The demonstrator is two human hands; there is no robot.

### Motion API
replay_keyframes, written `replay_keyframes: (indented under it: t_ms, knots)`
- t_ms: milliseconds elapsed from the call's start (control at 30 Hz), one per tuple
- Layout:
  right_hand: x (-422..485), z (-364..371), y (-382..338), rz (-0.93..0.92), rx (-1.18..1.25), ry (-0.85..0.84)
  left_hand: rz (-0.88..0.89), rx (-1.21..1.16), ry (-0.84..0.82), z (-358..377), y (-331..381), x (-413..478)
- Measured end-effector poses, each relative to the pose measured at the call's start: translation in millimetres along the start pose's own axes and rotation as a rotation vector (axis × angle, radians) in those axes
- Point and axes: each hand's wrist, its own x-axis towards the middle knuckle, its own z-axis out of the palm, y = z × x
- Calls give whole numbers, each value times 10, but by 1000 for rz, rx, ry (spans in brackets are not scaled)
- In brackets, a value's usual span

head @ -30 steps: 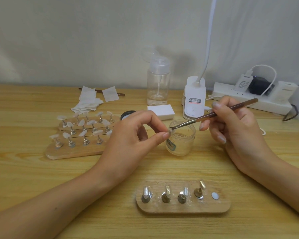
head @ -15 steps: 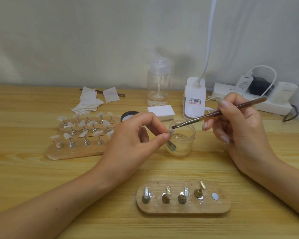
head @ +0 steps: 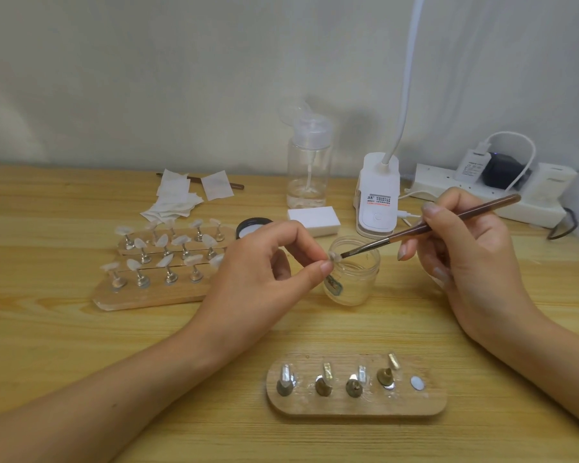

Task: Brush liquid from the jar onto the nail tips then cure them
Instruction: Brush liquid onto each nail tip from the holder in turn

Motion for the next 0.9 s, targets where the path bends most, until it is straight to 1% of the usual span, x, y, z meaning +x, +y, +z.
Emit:
replay_keyframes:
  t_ms: [67,200,433,600,667,800,900]
  knots:
    - [5,-1,-1,-22,21,-2,0,-1,1,1,-2,2]
    - [-21,23,-19,-56,25,-111,4,5,4,2,-2,3]
    - [-12,-8,-5,-17,5,8,11,3,12,9,-17,0]
    - [4,-20,-34,-99,20,42,64,-27,50,-10,-4,2]
    - [-18,2,-68,-156,-53,0,77,-76,65,-24,9,10]
    - [-98,111,-177,-330,-260,-162,121,-224,32,-43,43,9]
    - [-129,212,-262,-361,-343,-240,138,-354,-11,-59,61,0]
